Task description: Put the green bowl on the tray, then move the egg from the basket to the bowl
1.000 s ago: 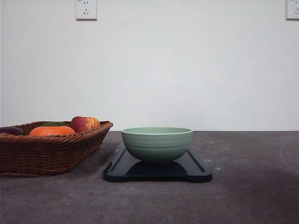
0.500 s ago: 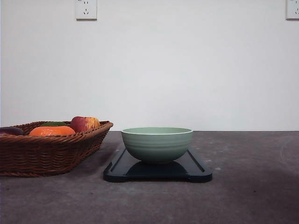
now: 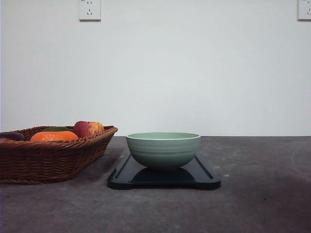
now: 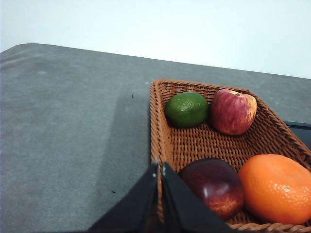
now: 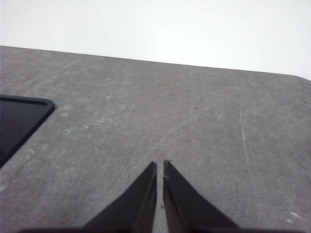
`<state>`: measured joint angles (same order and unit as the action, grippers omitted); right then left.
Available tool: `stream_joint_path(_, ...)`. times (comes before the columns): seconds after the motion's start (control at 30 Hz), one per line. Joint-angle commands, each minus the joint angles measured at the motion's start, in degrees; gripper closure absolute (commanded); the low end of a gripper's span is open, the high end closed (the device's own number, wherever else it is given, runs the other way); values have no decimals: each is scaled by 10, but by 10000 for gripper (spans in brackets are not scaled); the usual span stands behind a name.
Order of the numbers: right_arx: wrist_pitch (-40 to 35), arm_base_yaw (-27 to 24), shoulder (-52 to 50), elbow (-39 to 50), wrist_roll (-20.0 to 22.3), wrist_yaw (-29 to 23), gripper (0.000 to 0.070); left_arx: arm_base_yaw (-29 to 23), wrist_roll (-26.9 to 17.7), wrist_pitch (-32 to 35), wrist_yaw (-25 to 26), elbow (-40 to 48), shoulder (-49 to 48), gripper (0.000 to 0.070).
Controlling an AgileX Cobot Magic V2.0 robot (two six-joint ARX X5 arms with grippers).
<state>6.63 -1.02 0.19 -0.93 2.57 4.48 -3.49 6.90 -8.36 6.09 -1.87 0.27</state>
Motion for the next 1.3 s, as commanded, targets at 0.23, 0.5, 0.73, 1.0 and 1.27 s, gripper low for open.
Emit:
stream_joint_path(0.23,-6,1,0,3,-6,0,684,-1,1,6,-1,11,-1,700)
stream_joint_path(0.5,-6,1,0,3,-6,0,684,-1,1,6,-1,11,-1,700)
stream_joint_path(0.73,-6,1,0,3,-6,0,684,-1,1,6,-1,11,-1,700)
stream_joint_path(1.0,-6,1,0,3,-6,0,684,-1,1,6,-1,11,-1,700)
stream_joint_path(1.27,-6,1,0,3,-7,0,684,-1,1,6,-1,11,-1,700)
